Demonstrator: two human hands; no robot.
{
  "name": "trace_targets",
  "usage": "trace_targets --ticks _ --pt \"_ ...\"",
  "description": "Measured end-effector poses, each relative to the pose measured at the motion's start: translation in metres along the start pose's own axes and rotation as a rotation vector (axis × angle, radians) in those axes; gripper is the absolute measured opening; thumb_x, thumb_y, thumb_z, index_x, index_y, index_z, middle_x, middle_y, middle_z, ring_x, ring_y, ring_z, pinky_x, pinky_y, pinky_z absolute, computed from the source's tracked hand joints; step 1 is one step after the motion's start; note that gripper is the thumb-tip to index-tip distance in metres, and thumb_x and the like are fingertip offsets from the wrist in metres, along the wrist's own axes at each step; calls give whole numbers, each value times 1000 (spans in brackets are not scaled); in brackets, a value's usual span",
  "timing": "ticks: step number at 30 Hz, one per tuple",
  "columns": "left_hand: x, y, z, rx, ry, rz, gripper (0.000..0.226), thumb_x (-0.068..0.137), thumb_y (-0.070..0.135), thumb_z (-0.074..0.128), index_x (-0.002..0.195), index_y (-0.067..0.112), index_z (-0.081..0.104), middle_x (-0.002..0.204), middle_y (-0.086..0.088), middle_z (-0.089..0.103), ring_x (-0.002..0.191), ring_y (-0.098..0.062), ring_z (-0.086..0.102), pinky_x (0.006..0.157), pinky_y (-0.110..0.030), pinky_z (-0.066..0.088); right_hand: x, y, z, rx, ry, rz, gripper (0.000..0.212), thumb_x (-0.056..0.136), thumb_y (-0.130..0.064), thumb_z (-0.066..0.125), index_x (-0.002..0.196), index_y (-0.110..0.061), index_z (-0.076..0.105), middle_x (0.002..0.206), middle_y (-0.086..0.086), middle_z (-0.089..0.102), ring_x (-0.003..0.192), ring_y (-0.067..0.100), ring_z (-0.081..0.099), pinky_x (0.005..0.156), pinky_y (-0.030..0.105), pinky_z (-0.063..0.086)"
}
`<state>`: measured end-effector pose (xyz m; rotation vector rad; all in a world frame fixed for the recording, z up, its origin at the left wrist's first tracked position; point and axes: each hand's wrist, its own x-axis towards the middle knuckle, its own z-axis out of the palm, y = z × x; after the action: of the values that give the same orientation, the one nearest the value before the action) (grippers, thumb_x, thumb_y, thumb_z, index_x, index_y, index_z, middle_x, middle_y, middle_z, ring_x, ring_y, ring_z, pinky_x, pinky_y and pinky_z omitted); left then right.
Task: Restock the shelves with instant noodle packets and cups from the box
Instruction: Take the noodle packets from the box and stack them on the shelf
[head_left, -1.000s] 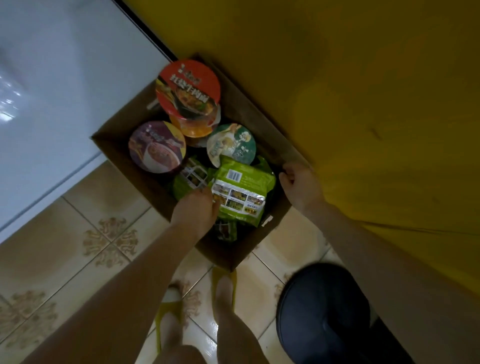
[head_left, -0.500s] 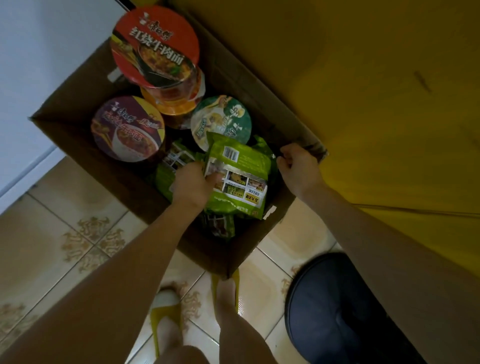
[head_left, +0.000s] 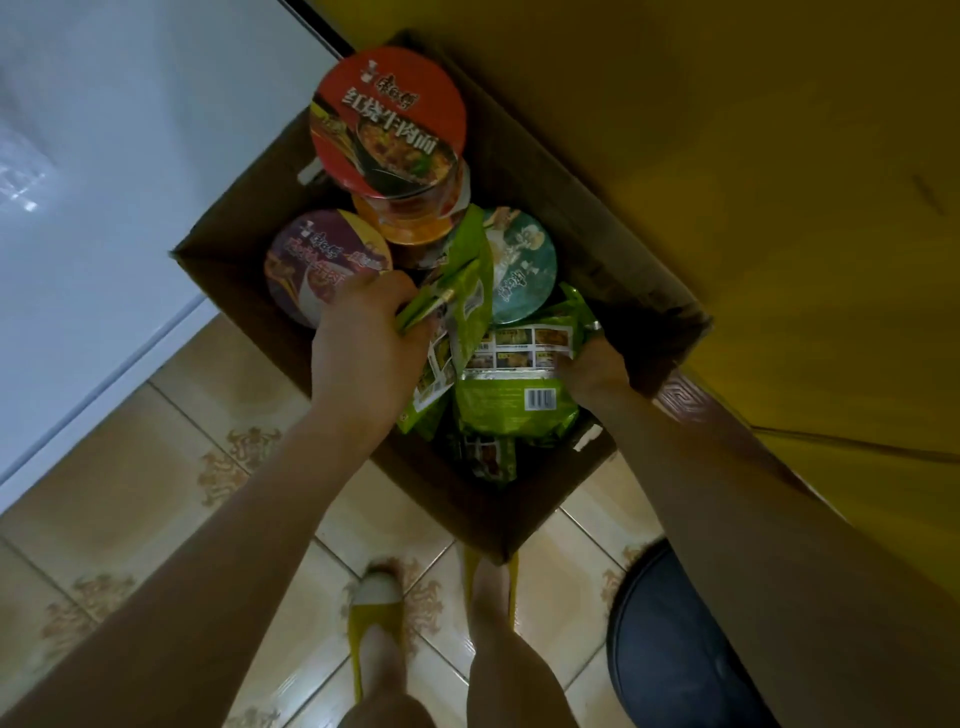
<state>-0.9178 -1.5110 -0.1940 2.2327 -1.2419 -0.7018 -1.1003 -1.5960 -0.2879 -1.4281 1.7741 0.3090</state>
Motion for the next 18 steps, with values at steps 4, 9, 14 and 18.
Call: trace_targets --ticks 4,9,14,18 --pt "2 -3 -2 48 41 40 10 84 17 64 87 9 59 83 -6 45 78 -21 43 60 -28 28 8 3 12 44 -71 83 41 96 -25 48 122 6 51 124 24 56 115 36 54 91 38 44" --pt "6 -6 -3 69 67 39 14 85 19 63 92 7 62 89 -13 53 83 -28 50 62 -33 37 9 6 12 150 27 116 40 89 -26 61 114 5 58 117 22 61 109 35 58 84 37 46" --pt "2 0 -17 92 75 56 15 85 20 62 93 8 62 91 -15 55 90 -35 51 67 -41 45 -13 -6 3 171 69 64 44 85 -30 65 116 1 57 116 21 62 108 37 57 86 41 47" --pt "-8 16 -47 81 95 70 18 85 20 61 93 5 64 91 -16 59 86 -35 55 64 -41 46 -57 -18 -15 110 32 -93 24 89 -27 60 101 -6 57 81 8 57 90 33 55 70 34 37"
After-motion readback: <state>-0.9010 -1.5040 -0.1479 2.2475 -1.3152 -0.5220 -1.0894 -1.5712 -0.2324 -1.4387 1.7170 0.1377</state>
